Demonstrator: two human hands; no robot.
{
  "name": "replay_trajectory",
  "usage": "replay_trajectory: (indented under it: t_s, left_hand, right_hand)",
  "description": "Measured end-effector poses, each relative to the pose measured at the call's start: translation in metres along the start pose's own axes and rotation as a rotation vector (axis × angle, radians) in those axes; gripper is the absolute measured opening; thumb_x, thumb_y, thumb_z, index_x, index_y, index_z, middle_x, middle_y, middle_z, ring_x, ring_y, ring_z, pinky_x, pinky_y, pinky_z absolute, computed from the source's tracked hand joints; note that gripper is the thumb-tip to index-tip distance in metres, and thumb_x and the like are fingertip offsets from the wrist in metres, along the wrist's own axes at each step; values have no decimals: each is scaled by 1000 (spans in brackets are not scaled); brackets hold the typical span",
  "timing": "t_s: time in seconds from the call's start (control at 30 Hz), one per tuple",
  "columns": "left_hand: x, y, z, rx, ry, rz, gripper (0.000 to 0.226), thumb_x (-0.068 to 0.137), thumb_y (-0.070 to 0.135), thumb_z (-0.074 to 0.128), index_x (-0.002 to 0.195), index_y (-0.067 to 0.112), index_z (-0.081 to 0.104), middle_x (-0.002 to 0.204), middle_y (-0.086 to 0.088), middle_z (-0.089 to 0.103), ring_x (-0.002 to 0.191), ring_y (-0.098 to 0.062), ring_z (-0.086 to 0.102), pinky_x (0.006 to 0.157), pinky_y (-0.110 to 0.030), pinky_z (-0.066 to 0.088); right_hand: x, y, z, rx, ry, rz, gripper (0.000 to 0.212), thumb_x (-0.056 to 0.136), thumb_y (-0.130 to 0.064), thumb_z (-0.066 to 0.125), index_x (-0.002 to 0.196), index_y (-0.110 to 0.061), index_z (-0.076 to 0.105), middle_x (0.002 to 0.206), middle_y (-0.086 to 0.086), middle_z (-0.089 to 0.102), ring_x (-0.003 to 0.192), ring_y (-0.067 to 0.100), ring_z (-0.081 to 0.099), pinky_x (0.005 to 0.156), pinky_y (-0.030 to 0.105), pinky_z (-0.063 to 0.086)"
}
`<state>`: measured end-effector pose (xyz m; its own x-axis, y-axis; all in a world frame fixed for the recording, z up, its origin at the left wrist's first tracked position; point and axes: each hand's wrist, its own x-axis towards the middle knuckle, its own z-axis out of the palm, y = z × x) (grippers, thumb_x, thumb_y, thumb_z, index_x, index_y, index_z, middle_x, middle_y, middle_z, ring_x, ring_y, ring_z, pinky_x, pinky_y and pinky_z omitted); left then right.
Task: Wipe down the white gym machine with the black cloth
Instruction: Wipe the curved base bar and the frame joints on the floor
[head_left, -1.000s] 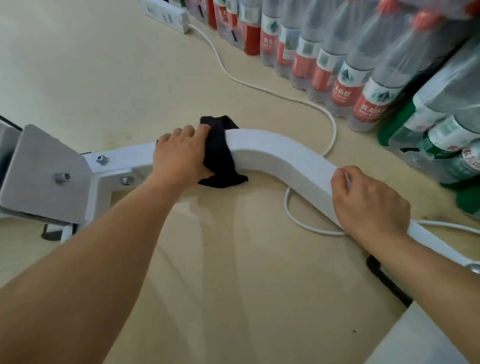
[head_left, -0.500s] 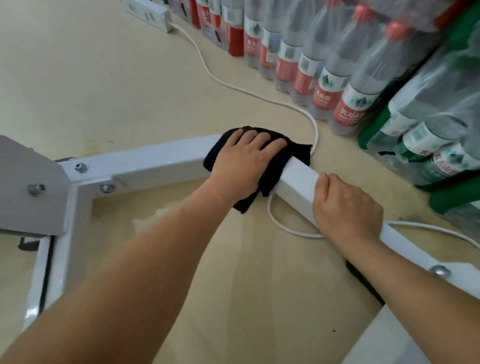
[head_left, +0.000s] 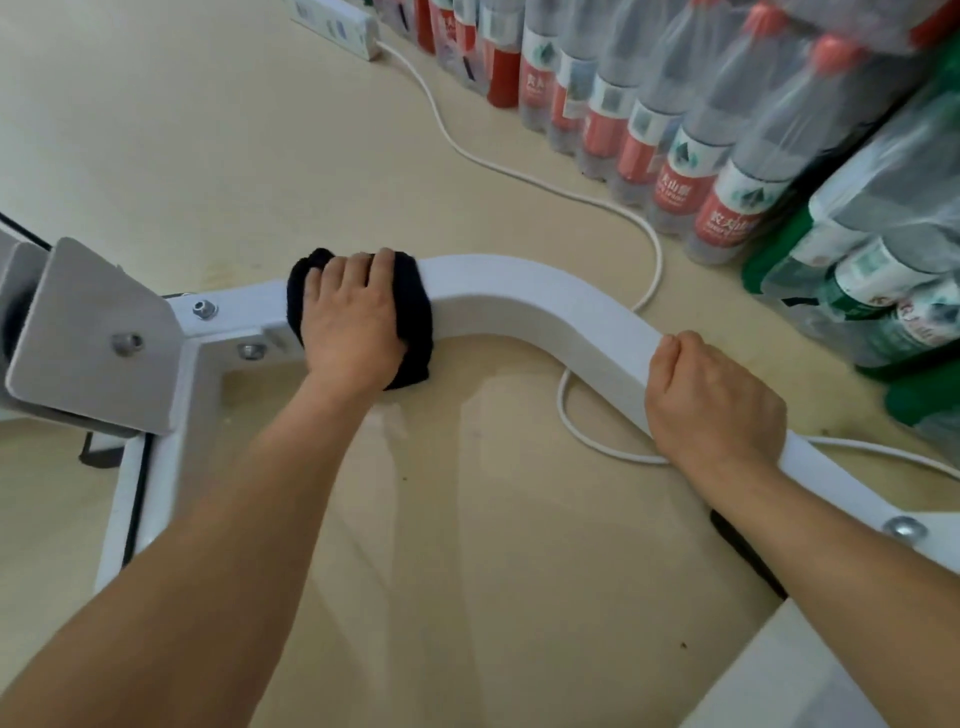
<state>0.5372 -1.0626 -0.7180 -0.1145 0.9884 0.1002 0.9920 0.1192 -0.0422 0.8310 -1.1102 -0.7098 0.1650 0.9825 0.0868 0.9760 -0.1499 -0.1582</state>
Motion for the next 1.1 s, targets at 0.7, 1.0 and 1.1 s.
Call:
replay_trajectory:
  t_s: [0.7,1.0,1.1]
  left_hand:
    - [-162,278,-33,-480,-70,781,36,86,31,68,120,20,65,120,3,65,120,-11,55,104,-19,35]
    - [-223,257,-34,-1186,-399,222,25,88,9,57,108,4,69,104,-12,70,95,-18,64,72,-12,43]
    - [-226,242,-40,-1377,-401,-20,23,75,-6,57,65,13,66,63,-1,67,56,-4,55,52,-24,40]
  right_hand:
    - [-43,56,-87,371,-415,277,36,95,-12,43,127,-9,58,134,9,57,122,29,51,105,41,40]
    - [-74,42,-85,-109,-660,-7,52,95,-23,42,139,3,33,152,20,24,139,35,26,110,46,32]
    - [-77,44,-88,-116,-603,-63,48,97,-23,42,138,1,35,144,18,34,132,34,33,106,40,31]
